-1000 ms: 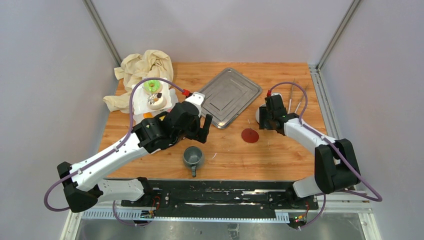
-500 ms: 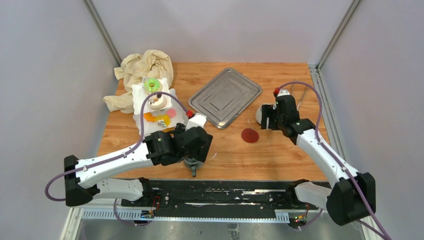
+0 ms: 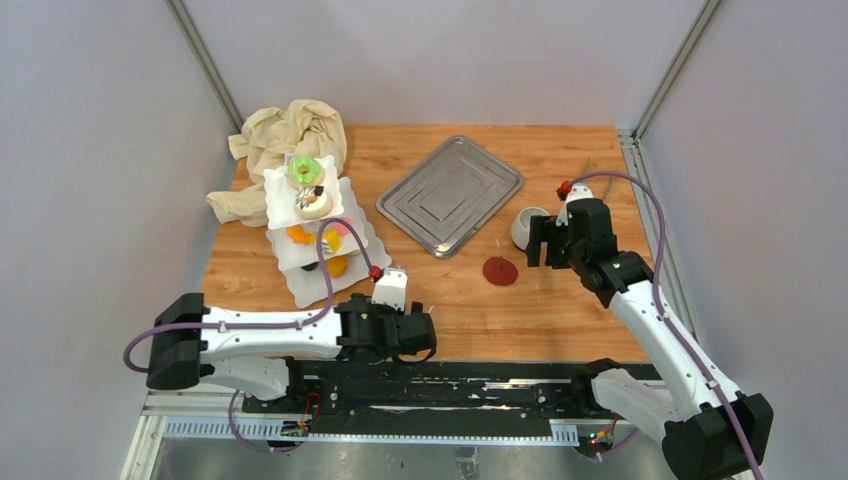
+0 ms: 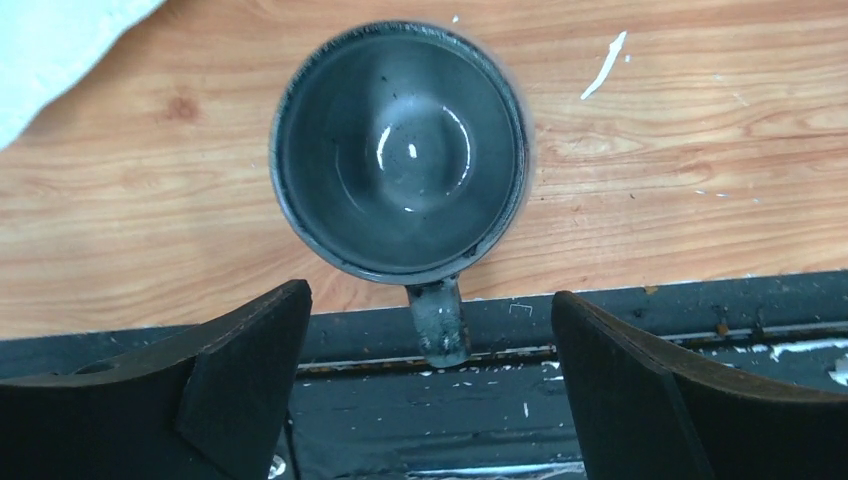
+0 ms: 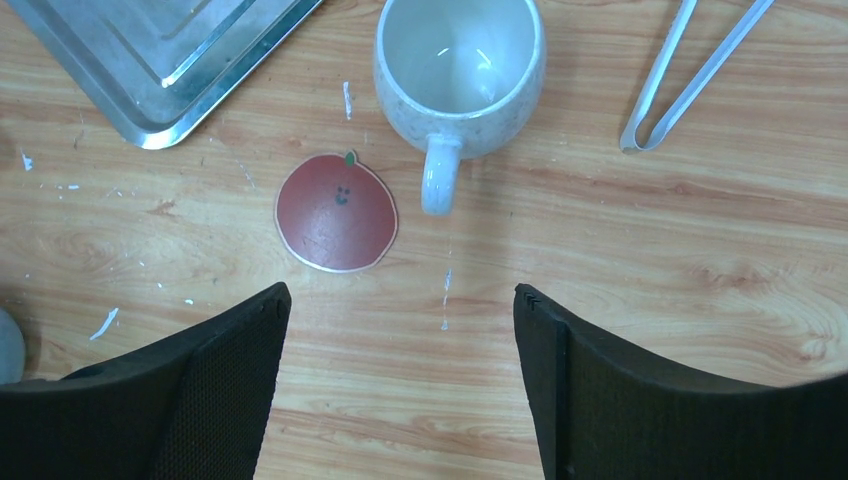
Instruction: Serve the afternoon tea
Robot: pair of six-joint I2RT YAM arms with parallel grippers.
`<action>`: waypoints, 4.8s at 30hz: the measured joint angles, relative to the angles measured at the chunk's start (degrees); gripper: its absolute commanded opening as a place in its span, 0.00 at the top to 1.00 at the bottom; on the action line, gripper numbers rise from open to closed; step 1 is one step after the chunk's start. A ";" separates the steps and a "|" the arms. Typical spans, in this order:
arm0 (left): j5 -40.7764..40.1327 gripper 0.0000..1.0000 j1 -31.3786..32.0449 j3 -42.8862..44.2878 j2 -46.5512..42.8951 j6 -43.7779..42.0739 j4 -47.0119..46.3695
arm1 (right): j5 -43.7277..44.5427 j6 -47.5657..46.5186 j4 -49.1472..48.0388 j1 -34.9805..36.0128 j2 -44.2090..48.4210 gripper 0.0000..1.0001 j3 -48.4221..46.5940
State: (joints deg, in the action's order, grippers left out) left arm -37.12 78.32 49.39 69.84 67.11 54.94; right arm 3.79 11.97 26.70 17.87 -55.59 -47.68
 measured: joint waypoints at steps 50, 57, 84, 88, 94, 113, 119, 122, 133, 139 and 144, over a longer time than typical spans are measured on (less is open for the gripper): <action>-0.61 1.00 1.33 21.51 16.39 -18.10 -5.79 | -0.90 0.72 13.75 0.00 12.22 0.16 -5.38; 5.05 1.00 -5.70 29.99 27.78 -33.24 -14.32 | 6.64 2.27 16.50 0.00 17.29 0.15 -6.58; 17.35 1.00 -11.72 43.52 42.29 -47.19 -18.88 | 22.21 6.78 31.43 -0.28 23.89 0.15 -15.74; 17.38 1.00 -11.89 41.57 42.64 -47.19 -21.40 | 22.21 7.02 31.91 -0.28 24.17 0.15 -15.76; 17.40 1.00 -12.00 38.86 43.32 -47.15 -23.74 | 22.21 7.08 32.04 -0.28 24.09 0.15 -15.74; 17.25 0.92 -13.38 37.90 45.18 -45.24 -27.15 | 22.43 6.99 32.50 -0.28 23.89 0.15 -15.74; 17.68 0.51 -13.51 38.38 45.88 -43.30 -26.93 | 22.60 6.88 33.29 -0.28 24.17 0.13 -15.76; 18.03 0.37 -13.60 38.84 46.40 -42.47 -26.67 | 22.40 6.88 33.35 -0.28 24.15 0.13 -15.76; 18.60 0.11 -13.68 39.06 43.69 -41.29 -23.26 | 21.05 7.19 32.96 -0.28 22.10 0.12 -14.05; 21.59 0.03 -12.50 36.44 33.20 -42.66 -20.37 | 22.08 8.35 33.42 -0.31 13.88 0.12 -13.31; 23.02 0.02 -10.29 28.00 19.58 -42.93 -19.80 | 18.64 8.92 32.41 -0.92 7.34 0.12 -13.20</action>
State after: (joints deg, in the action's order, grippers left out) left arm -14.11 68.03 77.38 89.43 24.18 35.14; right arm 22.44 20.88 59.11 16.95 -48.25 -60.88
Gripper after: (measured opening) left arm 0.990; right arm 0.882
